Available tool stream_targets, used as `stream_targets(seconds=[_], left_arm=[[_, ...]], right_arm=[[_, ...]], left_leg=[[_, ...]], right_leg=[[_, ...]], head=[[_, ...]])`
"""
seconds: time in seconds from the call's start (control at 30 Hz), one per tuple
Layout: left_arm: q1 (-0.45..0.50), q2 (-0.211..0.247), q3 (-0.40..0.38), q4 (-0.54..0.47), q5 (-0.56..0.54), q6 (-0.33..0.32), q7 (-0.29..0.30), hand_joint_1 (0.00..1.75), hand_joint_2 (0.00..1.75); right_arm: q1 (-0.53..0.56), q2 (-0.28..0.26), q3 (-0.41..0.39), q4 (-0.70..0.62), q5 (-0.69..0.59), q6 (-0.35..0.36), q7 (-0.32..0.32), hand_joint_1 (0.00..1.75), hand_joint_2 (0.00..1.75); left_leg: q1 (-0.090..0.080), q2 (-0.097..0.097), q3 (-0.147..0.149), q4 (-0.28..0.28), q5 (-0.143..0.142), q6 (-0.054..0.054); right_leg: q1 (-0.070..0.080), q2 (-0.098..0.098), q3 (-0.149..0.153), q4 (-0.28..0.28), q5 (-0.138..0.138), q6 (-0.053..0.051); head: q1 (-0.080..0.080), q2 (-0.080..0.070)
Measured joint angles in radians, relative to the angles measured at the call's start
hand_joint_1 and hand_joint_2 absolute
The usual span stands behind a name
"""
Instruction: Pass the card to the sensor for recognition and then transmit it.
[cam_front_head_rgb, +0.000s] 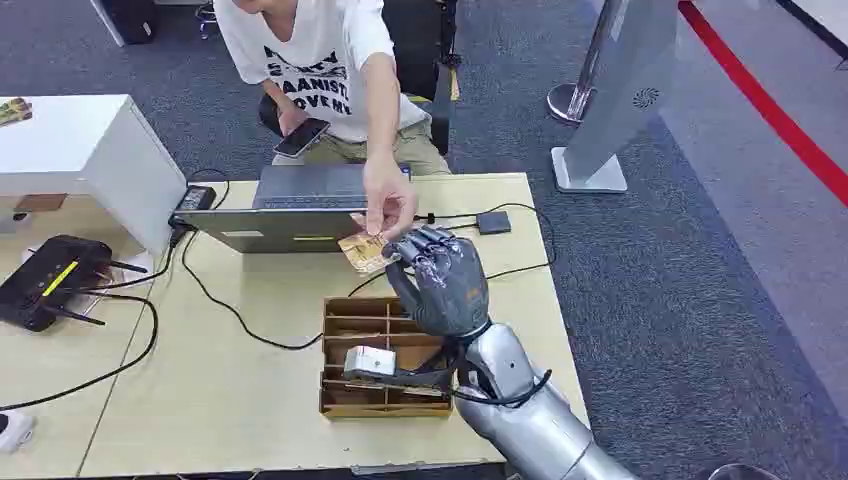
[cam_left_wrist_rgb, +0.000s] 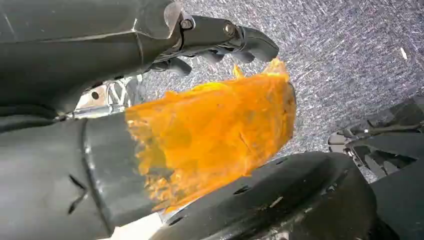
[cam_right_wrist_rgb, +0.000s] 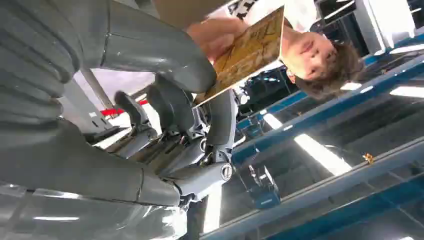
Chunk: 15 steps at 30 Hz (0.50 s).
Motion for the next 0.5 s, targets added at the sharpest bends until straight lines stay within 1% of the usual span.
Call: stream_targets(seconds=[0.07, 0.1, 0.17, 0.23, 0.33, 0.43, 0.5], left_arm=[[0.000, 0.000, 0.000, 0.000, 0.003, 0.000, 0.000, 0.00, 0.00], [0.000, 0.000, 0.000, 0.000, 0.006, 0.000, 0.000, 0.00, 0.00], [0.000, 0.000, 0.000, 0.000, 0.010, 0.000, 0.000, 0.00, 0.00], [0.000, 0.000, 0.000, 0.000, 0.015, 0.000, 0.000, 0.00, 0.00], [0.001, 0.000, 0.000, 0.000, 0.022, 0.003, 0.000, 0.00, 0.00], [0.001, 0.000, 0.000, 0.000, 0.029, 0.003, 0.000, 0.00, 0.00], [0.001, 0.000, 0.000, 0.000, 0.032, 0.003, 0.000, 0.00, 0.00]], right_arm=[[0.004, 0.000, 0.002, 0.000, -0.016, 0.000, 0.000, 1.68, 1.75], [0.007, 0.000, 0.002, 0.000, -0.038, 0.000, -0.002, 1.68, 1.75], [0.015, 0.000, 0.003, -0.004, -0.098, 0.002, -0.015, 1.75, 1.75], [0.023, 0.000, 0.003, -0.011, -0.144, 0.003, -0.026, 1.75, 1.75], [0.043, 0.000, 0.003, -0.041, -0.263, 0.008, -0.058, 1.75, 1.75], [0.061, 0.000, 0.000, -0.073, -0.325, 0.013, -0.076, 1.75, 1.75], [0.069, 0.000, -0.002, -0.089, -0.338, 0.014, -0.079, 1.75, 1.75]], left_leg=[[0.000, 0.000, 0.000, 0.000, 0.000, 0.000], [0.000, 0.000, 0.000, 0.000, 0.000, 0.000], [0.000, 0.000, 0.000, 0.000, 0.000, 0.000], [0.000, 0.000, 0.000, 0.000, 0.000, 0.000], [0.000, 0.000, 0.000, 0.000, 0.000, 0.000], [0.000, 0.000, 0.000, 0.000, 0.000, 0.000], [0.000, 0.000, 0.000, 0.000, 0.000, 0.000]], right_leg=[[0.000, 0.000, 0.000, 0.000, 0.000, 0.000], [0.000, 0.000, 0.000, 0.000, 0.000, 0.000], [0.000, 0.000, 0.000, 0.000, 0.000, 0.000], [0.000, 0.000, 0.000, 0.000, 0.000, 0.000], [0.000, 0.000, 0.000, 0.000, 0.000, 0.000], [0.000, 0.000, 0.000, 0.000, 0.000, 0.000], [0.000, 0.000, 0.000, 0.000, 0.000, 0.000]], head=[[0.000, 0.000], [0.000, 0.000], [0.000, 0.000], [0.000, 0.000], [0.000, 0.000], [0.000, 0.000], [0.000, 0.000]])
